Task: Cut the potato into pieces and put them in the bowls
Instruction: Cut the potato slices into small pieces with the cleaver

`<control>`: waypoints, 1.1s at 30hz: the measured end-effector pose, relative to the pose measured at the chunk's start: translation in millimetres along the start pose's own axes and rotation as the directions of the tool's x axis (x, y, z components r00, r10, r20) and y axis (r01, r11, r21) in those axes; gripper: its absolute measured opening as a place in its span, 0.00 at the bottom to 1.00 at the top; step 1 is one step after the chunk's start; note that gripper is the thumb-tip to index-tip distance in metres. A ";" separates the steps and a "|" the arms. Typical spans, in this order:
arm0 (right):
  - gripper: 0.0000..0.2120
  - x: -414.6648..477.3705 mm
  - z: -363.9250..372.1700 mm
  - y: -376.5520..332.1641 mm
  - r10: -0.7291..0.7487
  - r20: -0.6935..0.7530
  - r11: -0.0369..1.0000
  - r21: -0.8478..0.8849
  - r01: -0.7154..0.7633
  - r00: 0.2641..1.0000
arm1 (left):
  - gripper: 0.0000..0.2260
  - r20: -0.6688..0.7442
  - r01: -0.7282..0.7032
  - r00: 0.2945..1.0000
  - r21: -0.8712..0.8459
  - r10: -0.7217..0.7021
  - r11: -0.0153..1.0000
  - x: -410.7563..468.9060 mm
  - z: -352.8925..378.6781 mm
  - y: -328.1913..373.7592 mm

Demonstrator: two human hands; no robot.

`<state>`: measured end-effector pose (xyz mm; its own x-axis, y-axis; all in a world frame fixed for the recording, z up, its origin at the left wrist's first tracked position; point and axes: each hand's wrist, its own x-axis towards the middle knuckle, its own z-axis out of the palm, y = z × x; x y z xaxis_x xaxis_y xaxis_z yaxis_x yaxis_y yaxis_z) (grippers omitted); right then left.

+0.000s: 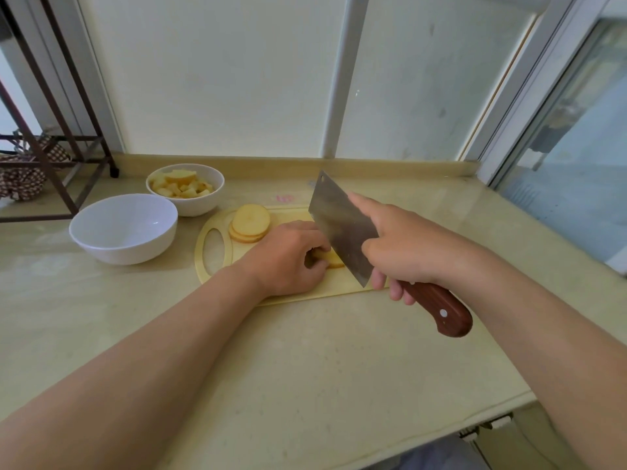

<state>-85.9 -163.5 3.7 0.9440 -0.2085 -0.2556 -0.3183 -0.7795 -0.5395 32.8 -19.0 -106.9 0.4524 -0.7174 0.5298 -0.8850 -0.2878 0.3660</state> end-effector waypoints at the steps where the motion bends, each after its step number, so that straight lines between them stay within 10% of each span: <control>1: 0.46 -1.6 -0.2 0.9 0.002 0.002 1.000 0.003 -0.002 1.000 | 0.05 -0.005 -0.001 1.000 -0.003 0.001 1.000 -0.3 0.1 -0.3; 33: 0.44 16.8 3.0 -2.5 0.009 -0.054 0.993 0.114 -0.003 0.999 | 0.04 -0.061 0.021 0.998 -0.081 -0.026 0.996 -4.0 -8.3 -8.3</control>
<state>-69.4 -163.3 -1.6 0.9445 -0.2468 -0.2170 -0.3287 -0.7063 -0.6270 39.3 -8.5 -105.7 0.4808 -0.6698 0.5659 -0.8636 -0.2501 0.4378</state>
